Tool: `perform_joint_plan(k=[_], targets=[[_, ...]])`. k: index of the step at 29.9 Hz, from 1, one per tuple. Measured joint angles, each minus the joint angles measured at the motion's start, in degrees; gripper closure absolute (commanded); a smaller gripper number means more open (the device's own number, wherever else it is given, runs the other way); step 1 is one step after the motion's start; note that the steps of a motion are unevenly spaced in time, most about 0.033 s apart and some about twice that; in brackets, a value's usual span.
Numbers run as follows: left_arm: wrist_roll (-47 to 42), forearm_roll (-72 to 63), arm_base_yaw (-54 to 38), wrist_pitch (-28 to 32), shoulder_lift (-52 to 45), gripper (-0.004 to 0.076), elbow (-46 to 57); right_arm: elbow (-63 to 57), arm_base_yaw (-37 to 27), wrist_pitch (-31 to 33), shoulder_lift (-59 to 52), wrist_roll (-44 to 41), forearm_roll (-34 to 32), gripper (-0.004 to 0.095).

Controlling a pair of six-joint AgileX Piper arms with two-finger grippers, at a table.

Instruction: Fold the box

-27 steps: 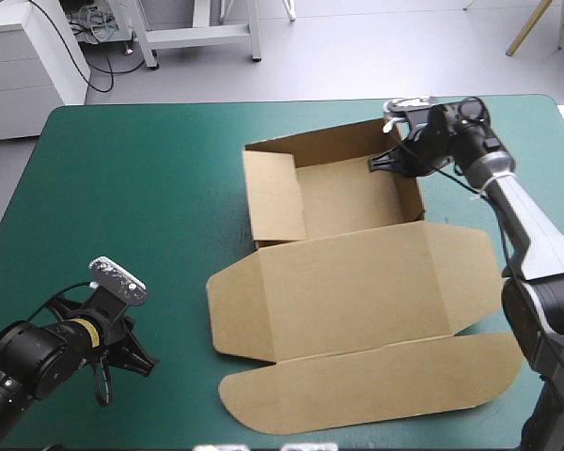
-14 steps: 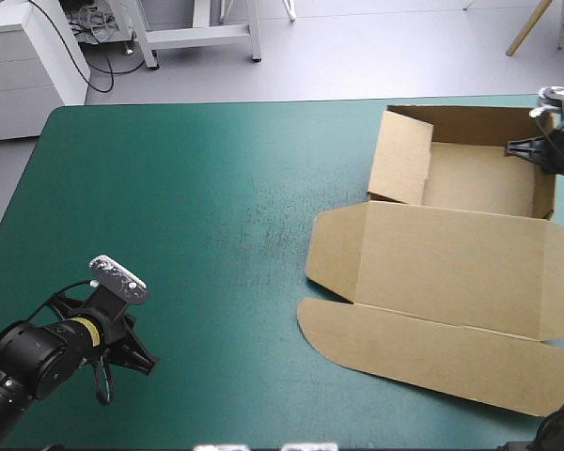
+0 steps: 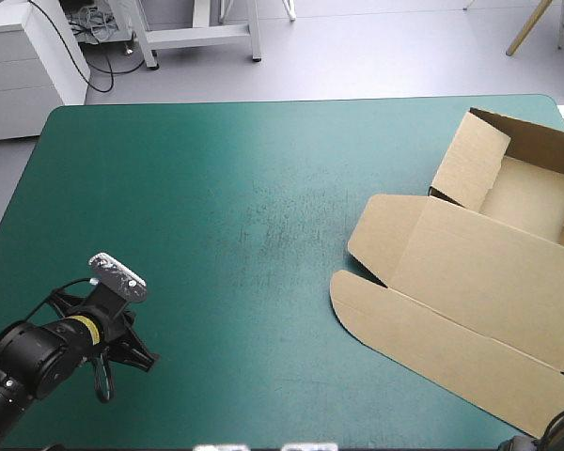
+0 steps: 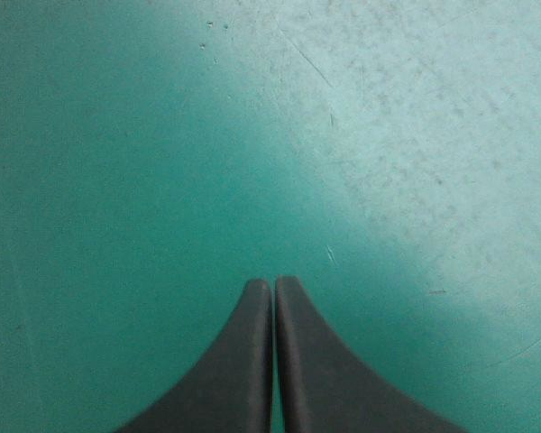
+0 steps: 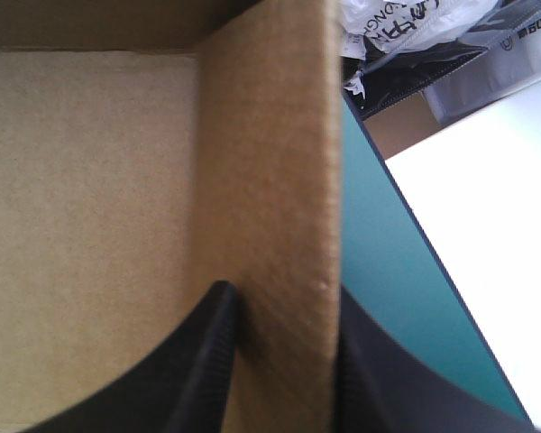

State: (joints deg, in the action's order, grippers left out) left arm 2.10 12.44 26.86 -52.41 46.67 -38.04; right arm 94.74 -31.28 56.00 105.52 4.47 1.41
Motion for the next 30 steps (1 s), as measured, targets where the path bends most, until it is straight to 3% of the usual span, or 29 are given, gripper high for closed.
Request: perform_joint_plan(k=[4, 9, 12, 14, 15, 17, 23, 30], targets=[[0.00, 0.35, 0.00, 0.24, 0.00, 0.0734, 0.00, -1.00, -0.02, -1.86, 0.00, 0.00, 0.34, 0.0071], [0.00, 0.38, 0.00, 0.24, 0.00, 0.0734, 0.00, -0.38, -0.08, -1.34, 0.00, 0.00, 0.56, 0.0113], [0.00, 0.38, 0.00, 0.24, 0.00, 0.0734, 0.00, 2.40, -0.08, 1.38, 0.00, 0.24, 0.85, 0.0264], [0.00, 0.38, 0.00, 0.24, 0.00, 0.0734, 0.00, 4.64, -0.08, 3.66, -0.11, 1.48, 2.19, 0.0490], [0.00, 0.38, 0.00, 0.24, 0.00, 0.0734, 0.00, 5.64, -0.08, 4.57, -0.23, 2.41, 3.00, 0.0679], [0.00, 0.38, 0.00, 0.24, 0.00, 0.0734, 0.00, 7.83, -0.08, 6.43, -1.09, 3.76, 5.56, 0.0928], [0.00, 0.55, 0.00, 0.41, 0.00, 0.0734, 0.00, 10.40, 0.06, 8.09, -6.34, 9.10, 14.05, 0.0905], [0.04, 0.56, 0.00, 1.12, 0.00, 0.0734, 0.00, 10.47, 7.62, 9.08, -11.73, 11.60, 14.78, 0.0907]])
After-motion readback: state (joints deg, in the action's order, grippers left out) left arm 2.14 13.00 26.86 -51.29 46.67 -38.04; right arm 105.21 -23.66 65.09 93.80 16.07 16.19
